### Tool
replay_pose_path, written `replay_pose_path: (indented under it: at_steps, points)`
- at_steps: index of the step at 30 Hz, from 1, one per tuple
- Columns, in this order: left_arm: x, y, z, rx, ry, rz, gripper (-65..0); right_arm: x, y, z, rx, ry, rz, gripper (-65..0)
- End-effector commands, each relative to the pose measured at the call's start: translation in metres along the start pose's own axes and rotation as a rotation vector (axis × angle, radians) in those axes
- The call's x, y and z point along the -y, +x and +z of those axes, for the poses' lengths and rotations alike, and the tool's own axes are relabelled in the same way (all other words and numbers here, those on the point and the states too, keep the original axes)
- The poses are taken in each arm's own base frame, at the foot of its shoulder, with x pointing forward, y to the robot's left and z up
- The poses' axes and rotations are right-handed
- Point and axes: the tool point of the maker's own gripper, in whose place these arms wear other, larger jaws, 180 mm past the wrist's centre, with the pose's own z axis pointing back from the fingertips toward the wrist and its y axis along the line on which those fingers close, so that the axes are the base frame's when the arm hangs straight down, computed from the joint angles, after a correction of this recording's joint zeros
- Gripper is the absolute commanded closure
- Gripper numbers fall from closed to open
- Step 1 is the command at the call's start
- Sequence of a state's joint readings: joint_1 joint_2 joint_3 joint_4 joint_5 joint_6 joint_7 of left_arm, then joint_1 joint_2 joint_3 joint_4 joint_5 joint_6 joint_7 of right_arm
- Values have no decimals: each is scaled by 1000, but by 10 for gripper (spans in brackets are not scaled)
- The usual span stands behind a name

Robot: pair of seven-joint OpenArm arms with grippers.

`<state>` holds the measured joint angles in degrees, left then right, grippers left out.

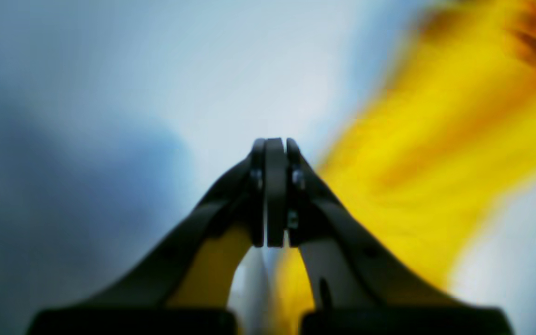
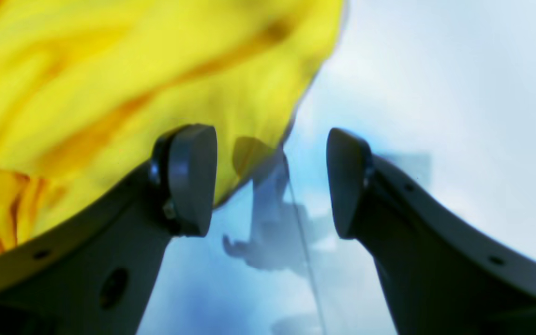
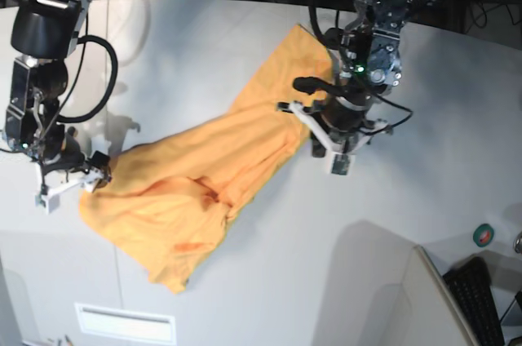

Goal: Layout the t-shirt on the table in an organized manner, then fold the t-shirt properly
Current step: 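Release and regrasp the shirt with the left gripper nearer the middle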

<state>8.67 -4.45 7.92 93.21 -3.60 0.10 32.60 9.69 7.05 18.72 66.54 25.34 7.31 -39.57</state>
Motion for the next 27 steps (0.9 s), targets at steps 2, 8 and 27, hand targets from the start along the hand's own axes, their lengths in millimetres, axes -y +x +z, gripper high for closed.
replay_pose_path:
  at_steps: [2, 8, 27]
  points:
    - [20, 17, -13, 34, -43, -41, 0, -15, 28, 4, 66, 39, 38, -356]
    - [60, -5, -55, -85, -133, -179, 0, -19, 23, 3, 76, 48, 61, -356]
    - [106, -81, -6, -195, -223, -102, 0, -134, -28, 7, 6, 244, 414, -354]
